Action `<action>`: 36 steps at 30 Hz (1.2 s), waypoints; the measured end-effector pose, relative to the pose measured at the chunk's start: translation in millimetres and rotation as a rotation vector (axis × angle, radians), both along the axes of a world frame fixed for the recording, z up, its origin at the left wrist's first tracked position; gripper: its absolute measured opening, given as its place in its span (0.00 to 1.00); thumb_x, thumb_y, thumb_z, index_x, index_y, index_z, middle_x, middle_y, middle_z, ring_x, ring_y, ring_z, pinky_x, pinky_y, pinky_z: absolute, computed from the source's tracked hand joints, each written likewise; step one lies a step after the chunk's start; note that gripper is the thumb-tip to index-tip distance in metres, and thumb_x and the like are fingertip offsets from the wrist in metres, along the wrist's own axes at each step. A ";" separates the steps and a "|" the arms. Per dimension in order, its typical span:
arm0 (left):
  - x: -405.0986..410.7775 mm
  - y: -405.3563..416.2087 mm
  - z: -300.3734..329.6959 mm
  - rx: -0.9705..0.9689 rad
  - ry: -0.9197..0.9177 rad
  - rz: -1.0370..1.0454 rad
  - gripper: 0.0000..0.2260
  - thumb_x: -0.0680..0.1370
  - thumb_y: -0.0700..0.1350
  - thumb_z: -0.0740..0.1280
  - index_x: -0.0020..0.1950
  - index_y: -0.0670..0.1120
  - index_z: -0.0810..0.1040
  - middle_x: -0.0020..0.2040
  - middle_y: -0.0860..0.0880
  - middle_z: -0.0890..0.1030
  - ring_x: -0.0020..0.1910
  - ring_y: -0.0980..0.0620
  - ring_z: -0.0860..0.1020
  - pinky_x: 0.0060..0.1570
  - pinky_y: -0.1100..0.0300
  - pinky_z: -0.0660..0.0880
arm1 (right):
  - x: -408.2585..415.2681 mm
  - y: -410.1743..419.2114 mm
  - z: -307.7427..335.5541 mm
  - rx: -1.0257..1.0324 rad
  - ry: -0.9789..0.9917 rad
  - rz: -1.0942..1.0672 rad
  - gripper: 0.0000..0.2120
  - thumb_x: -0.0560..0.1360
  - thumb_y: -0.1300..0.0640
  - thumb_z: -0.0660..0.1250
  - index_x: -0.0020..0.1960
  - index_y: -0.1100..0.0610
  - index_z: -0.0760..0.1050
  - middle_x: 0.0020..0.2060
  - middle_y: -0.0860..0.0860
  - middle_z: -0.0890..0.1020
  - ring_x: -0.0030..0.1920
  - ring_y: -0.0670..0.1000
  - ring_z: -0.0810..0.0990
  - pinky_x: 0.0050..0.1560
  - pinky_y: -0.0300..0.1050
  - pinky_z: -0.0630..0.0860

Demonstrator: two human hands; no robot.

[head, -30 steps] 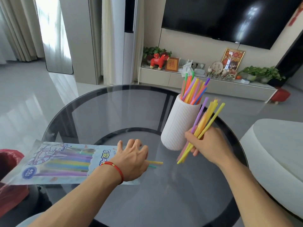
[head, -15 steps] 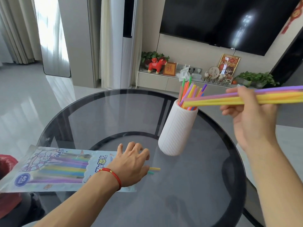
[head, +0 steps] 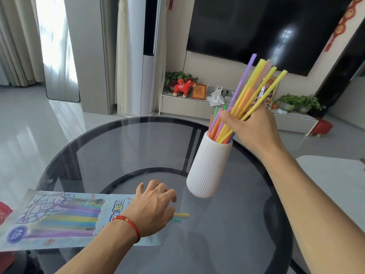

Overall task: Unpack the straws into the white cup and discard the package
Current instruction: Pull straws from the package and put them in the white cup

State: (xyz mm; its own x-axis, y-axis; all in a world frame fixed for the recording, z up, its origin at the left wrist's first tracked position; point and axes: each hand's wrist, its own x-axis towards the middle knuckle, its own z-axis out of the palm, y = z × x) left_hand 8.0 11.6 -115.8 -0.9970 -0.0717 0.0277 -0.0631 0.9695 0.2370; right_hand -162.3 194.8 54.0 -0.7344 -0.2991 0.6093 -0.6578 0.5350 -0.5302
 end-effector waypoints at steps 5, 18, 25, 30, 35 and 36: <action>-0.2 -1.1 -1.5 0.012 0.013 0.008 0.14 0.82 0.56 0.54 0.66 0.57 0.70 0.65 0.54 0.73 0.70 0.50 0.63 0.72 0.42 0.62 | 3.4 -2.5 16.2 -0.183 0.056 -0.012 0.21 0.74 0.43 0.76 0.62 0.53 0.79 0.51 0.50 0.85 0.45 0.47 0.83 0.45 0.42 0.79; -1.6 -1.5 -2.0 0.021 0.027 0.007 0.16 0.82 0.57 0.56 0.68 0.57 0.70 0.66 0.54 0.74 0.70 0.49 0.64 0.72 0.44 0.62 | 9.7 -27.2 42.8 -0.186 0.205 0.126 0.38 0.81 0.58 0.68 0.84 0.56 0.52 0.74 0.60 0.72 0.63 0.55 0.82 0.59 0.47 0.82; -1.4 -1.5 -0.3 0.034 0.021 0.011 0.16 0.82 0.57 0.56 0.69 0.57 0.69 0.68 0.54 0.73 0.72 0.49 0.63 0.74 0.43 0.61 | 10.2 -37.0 40.9 0.142 0.257 0.098 0.22 0.87 0.58 0.59 0.80 0.57 0.66 0.77 0.55 0.74 0.70 0.51 0.77 0.68 0.42 0.73; -1.3 -2.9 0.3 0.026 0.031 0.008 0.16 0.82 0.57 0.56 0.69 0.57 0.69 0.67 0.54 0.73 0.72 0.49 0.63 0.73 0.43 0.61 | 9.6 -33.5 34.8 0.024 0.249 0.082 0.20 0.84 0.53 0.66 0.74 0.57 0.73 0.67 0.55 0.82 0.57 0.48 0.81 0.59 0.45 0.80; -1.2 -3.2 1.4 0.025 0.026 0.006 0.16 0.82 0.57 0.57 0.69 0.57 0.69 0.67 0.54 0.73 0.71 0.50 0.63 0.73 0.44 0.62 | 9.8 -33.4 40.4 0.011 0.371 0.183 0.29 0.83 0.58 0.67 0.81 0.56 0.63 0.72 0.56 0.78 0.59 0.48 0.84 0.60 0.42 0.81; -0.8 -3.2 1.5 0.026 0.022 0.006 0.16 0.82 0.57 0.57 0.69 0.57 0.69 0.67 0.54 0.73 0.71 0.50 0.63 0.73 0.44 0.62 | 7.8 -33.1 37.6 0.117 0.367 0.157 0.24 0.85 0.57 0.64 0.80 0.57 0.67 0.73 0.56 0.79 0.63 0.52 0.83 0.64 0.49 0.80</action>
